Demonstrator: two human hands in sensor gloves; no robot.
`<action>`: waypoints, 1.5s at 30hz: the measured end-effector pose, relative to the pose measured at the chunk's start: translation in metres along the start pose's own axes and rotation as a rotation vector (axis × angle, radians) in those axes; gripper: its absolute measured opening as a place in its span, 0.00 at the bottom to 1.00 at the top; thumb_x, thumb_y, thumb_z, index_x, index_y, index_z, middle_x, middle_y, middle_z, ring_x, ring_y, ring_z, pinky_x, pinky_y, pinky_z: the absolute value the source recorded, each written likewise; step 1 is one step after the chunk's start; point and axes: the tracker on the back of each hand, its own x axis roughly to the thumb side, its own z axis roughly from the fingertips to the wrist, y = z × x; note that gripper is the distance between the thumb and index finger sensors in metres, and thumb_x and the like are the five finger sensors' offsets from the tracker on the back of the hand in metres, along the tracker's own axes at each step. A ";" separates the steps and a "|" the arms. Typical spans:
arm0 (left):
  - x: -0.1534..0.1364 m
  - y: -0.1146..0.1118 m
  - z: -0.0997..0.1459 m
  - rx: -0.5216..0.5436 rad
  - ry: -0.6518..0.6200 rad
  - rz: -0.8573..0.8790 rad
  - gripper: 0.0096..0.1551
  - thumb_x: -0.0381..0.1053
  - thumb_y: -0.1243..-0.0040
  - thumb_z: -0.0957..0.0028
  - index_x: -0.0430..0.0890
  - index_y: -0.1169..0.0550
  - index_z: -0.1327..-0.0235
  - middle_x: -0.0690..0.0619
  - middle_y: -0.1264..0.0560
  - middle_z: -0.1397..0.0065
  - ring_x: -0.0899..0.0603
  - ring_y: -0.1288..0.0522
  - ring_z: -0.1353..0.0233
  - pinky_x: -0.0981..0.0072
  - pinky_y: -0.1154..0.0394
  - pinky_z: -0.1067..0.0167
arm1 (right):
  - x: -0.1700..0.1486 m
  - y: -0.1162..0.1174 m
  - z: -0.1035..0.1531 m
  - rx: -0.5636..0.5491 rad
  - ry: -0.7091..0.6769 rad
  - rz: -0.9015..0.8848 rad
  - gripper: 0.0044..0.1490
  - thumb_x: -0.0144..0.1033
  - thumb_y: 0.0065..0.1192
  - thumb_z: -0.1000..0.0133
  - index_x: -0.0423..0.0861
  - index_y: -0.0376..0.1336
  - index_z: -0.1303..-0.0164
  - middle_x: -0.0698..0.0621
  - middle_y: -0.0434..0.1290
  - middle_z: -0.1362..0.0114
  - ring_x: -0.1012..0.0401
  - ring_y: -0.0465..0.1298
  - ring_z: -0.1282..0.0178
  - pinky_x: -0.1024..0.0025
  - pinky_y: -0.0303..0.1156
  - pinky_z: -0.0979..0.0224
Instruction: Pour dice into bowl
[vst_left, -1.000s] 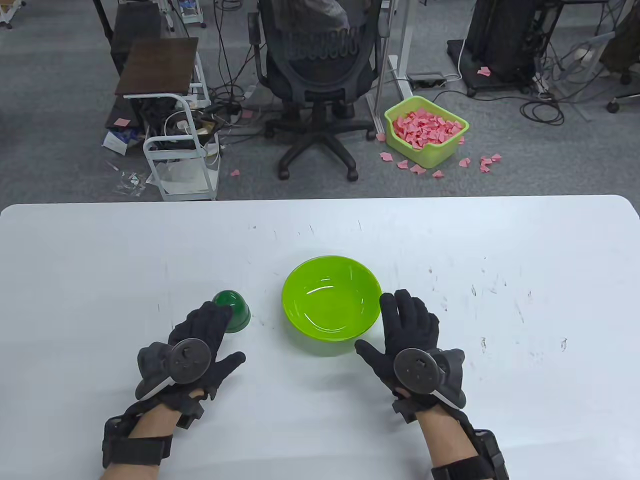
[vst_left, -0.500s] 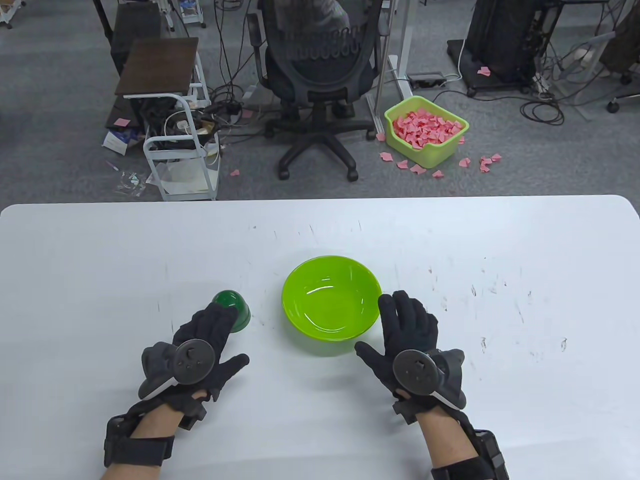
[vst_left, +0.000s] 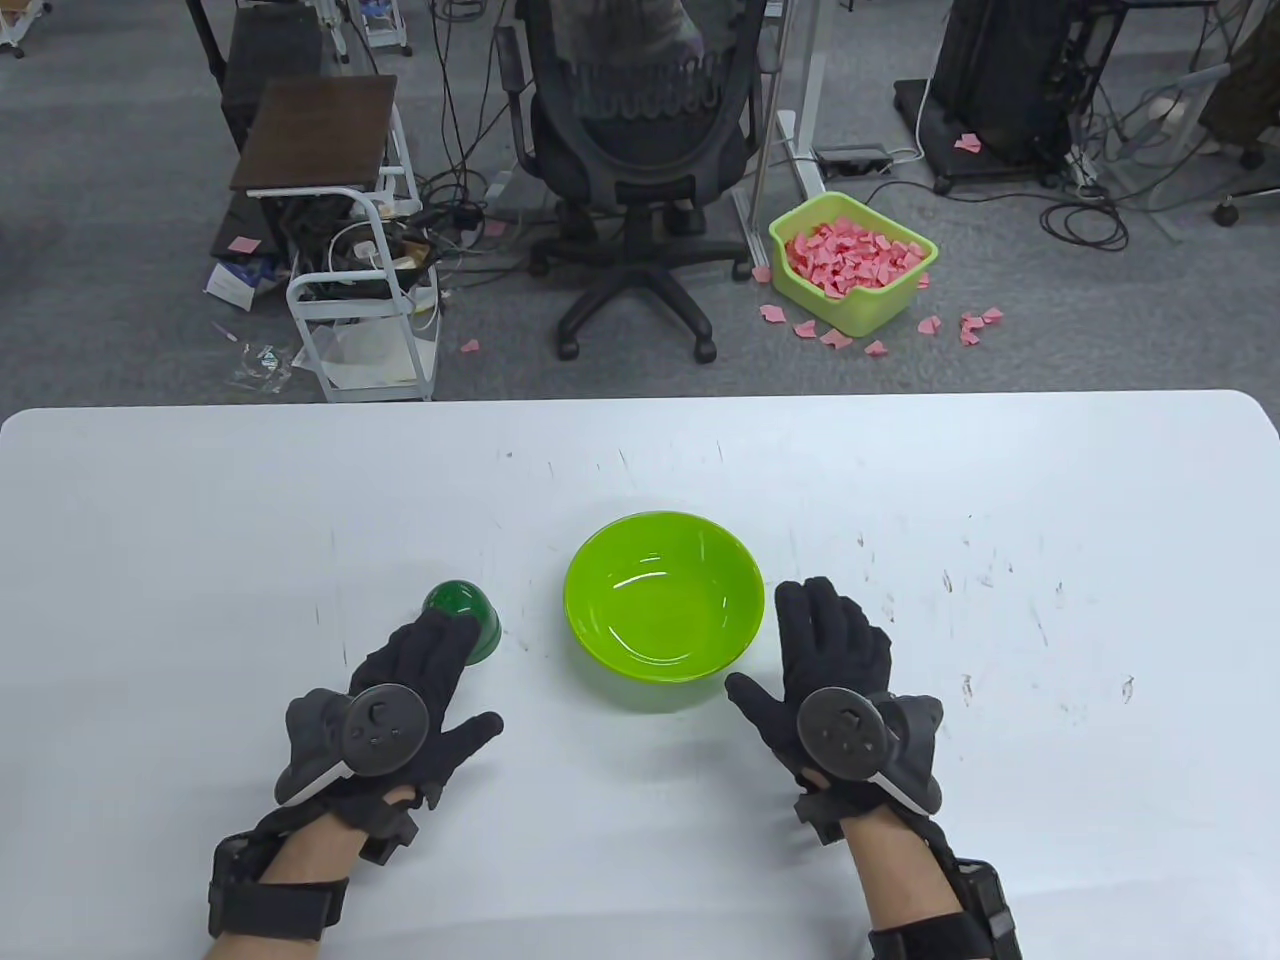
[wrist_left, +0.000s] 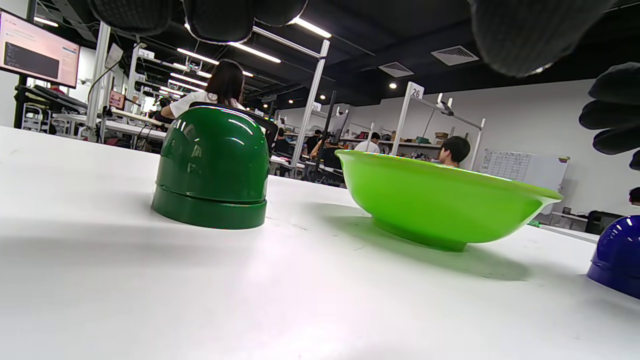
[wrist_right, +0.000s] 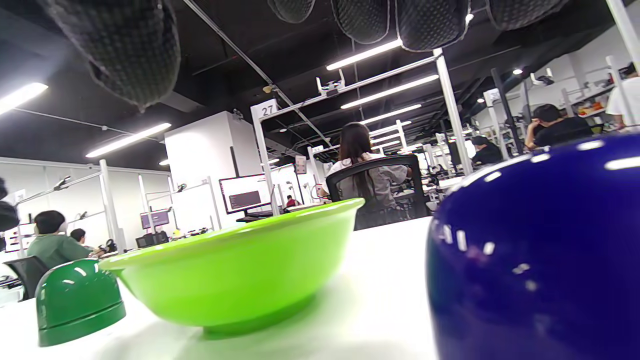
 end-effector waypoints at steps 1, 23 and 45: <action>0.000 0.000 0.000 -0.002 -0.002 0.003 0.56 0.74 0.41 0.54 0.61 0.53 0.19 0.44 0.49 0.14 0.33 0.42 0.16 0.31 0.39 0.24 | -0.002 -0.002 -0.002 0.007 0.014 -0.002 0.62 0.59 0.65 0.41 0.39 0.38 0.12 0.28 0.46 0.11 0.25 0.52 0.20 0.19 0.51 0.26; -0.001 -0.002 -0.002 -0.022 -0.008 0.056 0.56 0.74 0.41 0.54 0.61 0.54 0.19 0.44 0.49 0.14 0.32 0.42 0.16 0.31 0.39 0.24 | -0.032 -0.010 -0.039 0.324 0.226 0.028 0.64 0.59 0.68 0.42 0.38 0.39 0.12 0.27 0.48 0.11 0.24 0.56 0.22 0.20 0.54 0.28; -0.002 0.000 -0.002 -0.024 -0.008 0.086 0.57 0.74 0.41 0.54 0.60 0.55 0.20 0.44 0.49 0.14 0.32 0.42 0.16 0.32 0.39 0.24 | -0.036 0.047 -0.016 0.514 0.286 0.297 0.66 0.54 0.85 0.56 0.36 0.52 0.17 0.29 0.65 0.20 0.29 0.77 0.38 0.34 0.80 0.42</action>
